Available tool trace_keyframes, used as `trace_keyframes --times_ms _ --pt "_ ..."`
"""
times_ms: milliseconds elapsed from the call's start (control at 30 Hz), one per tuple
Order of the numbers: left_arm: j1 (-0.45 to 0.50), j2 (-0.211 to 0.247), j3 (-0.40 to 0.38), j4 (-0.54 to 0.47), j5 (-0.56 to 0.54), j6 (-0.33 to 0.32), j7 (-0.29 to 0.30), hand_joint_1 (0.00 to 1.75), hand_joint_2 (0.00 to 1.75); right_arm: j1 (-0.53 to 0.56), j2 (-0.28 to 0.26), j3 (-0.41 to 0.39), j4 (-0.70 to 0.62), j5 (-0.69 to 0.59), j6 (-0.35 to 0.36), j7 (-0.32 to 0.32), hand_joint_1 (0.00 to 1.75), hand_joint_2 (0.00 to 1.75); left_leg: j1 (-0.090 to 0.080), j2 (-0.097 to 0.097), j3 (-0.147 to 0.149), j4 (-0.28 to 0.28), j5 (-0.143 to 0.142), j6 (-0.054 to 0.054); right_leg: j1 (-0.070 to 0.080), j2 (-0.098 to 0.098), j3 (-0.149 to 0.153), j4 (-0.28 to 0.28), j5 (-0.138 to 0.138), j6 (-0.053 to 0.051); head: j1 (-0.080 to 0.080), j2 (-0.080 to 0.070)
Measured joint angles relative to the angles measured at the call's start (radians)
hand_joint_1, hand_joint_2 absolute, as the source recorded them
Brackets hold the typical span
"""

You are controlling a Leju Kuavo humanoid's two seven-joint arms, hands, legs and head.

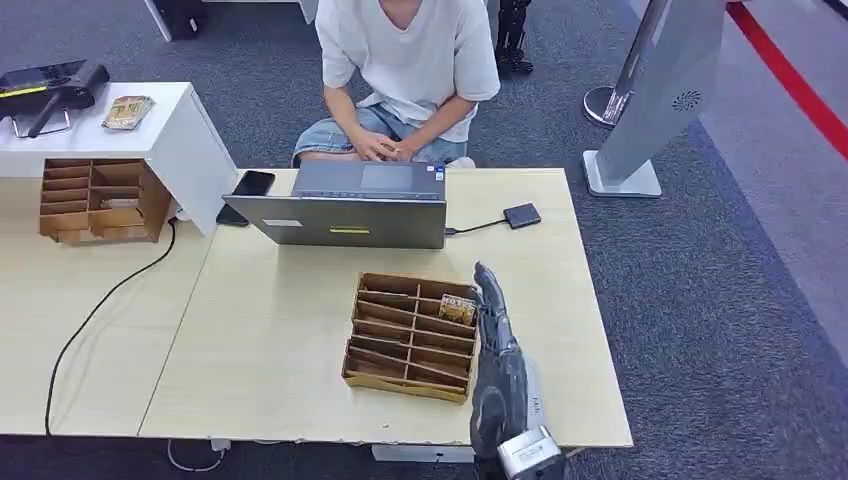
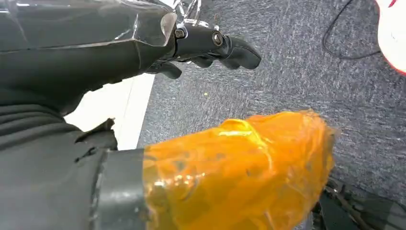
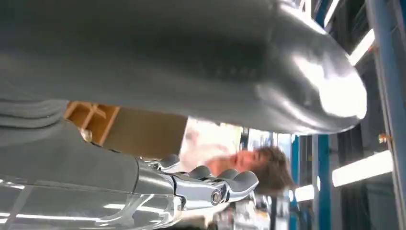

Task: Pass the card to the sensor for recognition and then transmit it.

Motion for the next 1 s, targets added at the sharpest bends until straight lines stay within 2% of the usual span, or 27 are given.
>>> trace_keyframes --times_ms 333,1000 --pt "0.000 0.000 0.010 0.000 -0.005 -0.002 0.008 0.00 0.00 0.024 -0.019 -0.001 -0.016 -0.072 0.074 -0.007 0.00 0.00 0.000 0.000 0.000 0.000 0.000 0.000 0.000 0.000 0.000 0.000 0.000 0.000 0.000 0.000" --pt "0.000 0.000 0.009 -0.001 -0.040 -0.033 -0.030 0.00 0.00 0.086 -0.064 -0.002 -0.049 -0.090 0.106 0.002 0.00 0.00 0.000 0.000 0.000 0.000 0.000 0.000 0.000 0.000 0.000 0.000 0.000 0.000 0.000 0.000"
